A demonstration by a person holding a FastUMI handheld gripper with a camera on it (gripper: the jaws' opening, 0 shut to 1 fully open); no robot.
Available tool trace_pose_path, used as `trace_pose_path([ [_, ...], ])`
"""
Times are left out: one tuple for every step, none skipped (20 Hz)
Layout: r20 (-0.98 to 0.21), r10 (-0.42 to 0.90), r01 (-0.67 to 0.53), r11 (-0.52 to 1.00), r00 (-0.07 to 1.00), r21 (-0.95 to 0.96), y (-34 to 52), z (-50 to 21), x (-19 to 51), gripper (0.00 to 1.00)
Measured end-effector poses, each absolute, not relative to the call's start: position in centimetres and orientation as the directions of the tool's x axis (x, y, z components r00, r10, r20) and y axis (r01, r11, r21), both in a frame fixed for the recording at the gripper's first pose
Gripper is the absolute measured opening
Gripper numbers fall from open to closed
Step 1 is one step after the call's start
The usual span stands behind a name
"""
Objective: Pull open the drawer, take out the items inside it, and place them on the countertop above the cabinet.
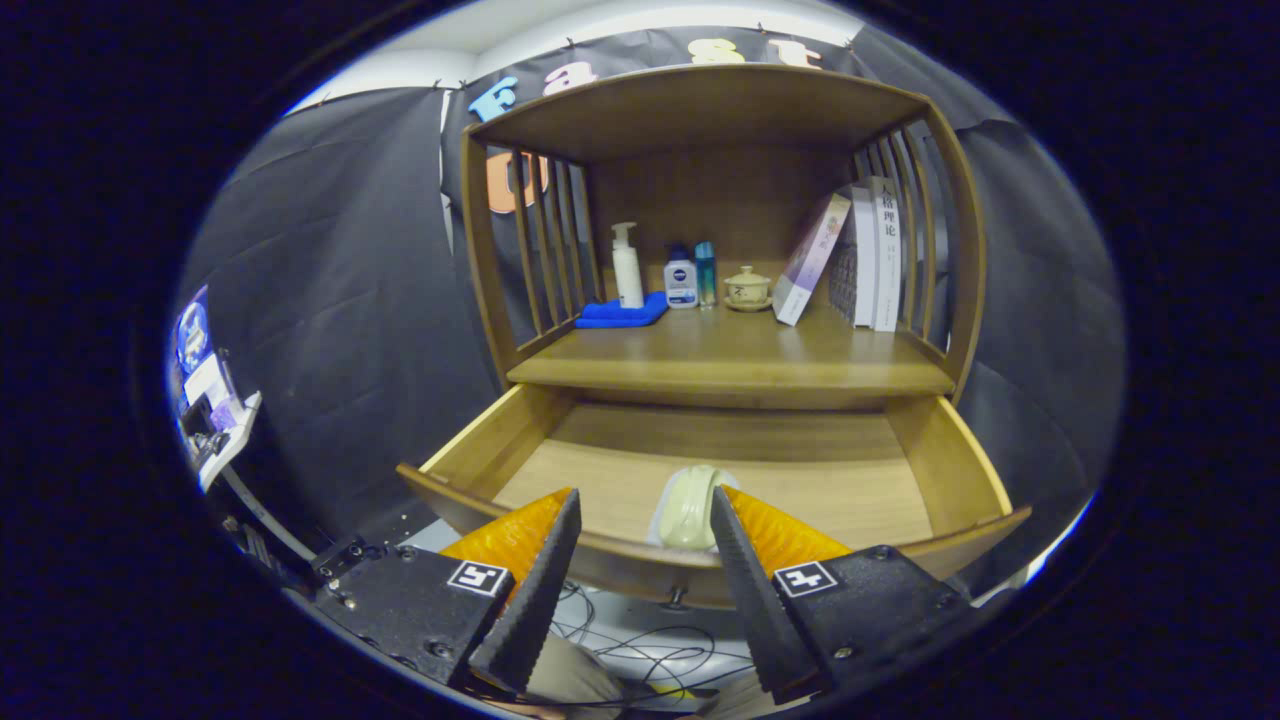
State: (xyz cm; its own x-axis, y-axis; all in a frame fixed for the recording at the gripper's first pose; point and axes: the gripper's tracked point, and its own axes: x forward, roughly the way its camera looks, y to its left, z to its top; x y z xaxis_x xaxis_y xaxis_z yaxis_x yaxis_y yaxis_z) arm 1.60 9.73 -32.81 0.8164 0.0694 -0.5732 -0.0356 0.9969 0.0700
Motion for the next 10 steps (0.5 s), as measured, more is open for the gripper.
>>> trace_pose_path([
  [-0.593, 0.056, -0.032, 0.998, 0.803, 0.052, 9.2, -32.9, 2.5, 0.82],
  [-0.623, 0.056, -0.038, 0.998, 0.780, 0.042, 9.1, -33.5, 3.2, 0.83],
  [-0.658, 0.044, -0.024, 0.999, 0.752, 0.039, 8.7, -34.2, 3.8, 0.83],
  [-0.687, 0.045, -0.029, 0.999, 0.725, 0.034, 8.6, -34.7, 4.3, 0.83],
  [-0.705, 0.041, -0.025, 0.999, 0.708, 0.032, 8.4, -35.1, 5.2, 0.82],
  [-0.721, 0.039, -0.030, 0.999, 0.692, 0.025, 8.4, -35.7, 5.9, 0.83],
  [-0.740, 0.036, -0.032, 0.999, 0.672, 0.020, 8.3, -36.2, 6.6, 0.83],
  [-0.761, 0.040, -0.027, 0.999, 0.648, 0.029, 8.3, -37.1, 7.0, 0.83],
  [-0.784, 0.051, -0.023, 0.999, 0.619, 0.047, 8.6, -38.0, 7.3, 0.82],
  [-0.804, 0.056, -0.014, 0.998, 0.591, 0.059, 8.5, -38.8, 7.8, 0.83],
])
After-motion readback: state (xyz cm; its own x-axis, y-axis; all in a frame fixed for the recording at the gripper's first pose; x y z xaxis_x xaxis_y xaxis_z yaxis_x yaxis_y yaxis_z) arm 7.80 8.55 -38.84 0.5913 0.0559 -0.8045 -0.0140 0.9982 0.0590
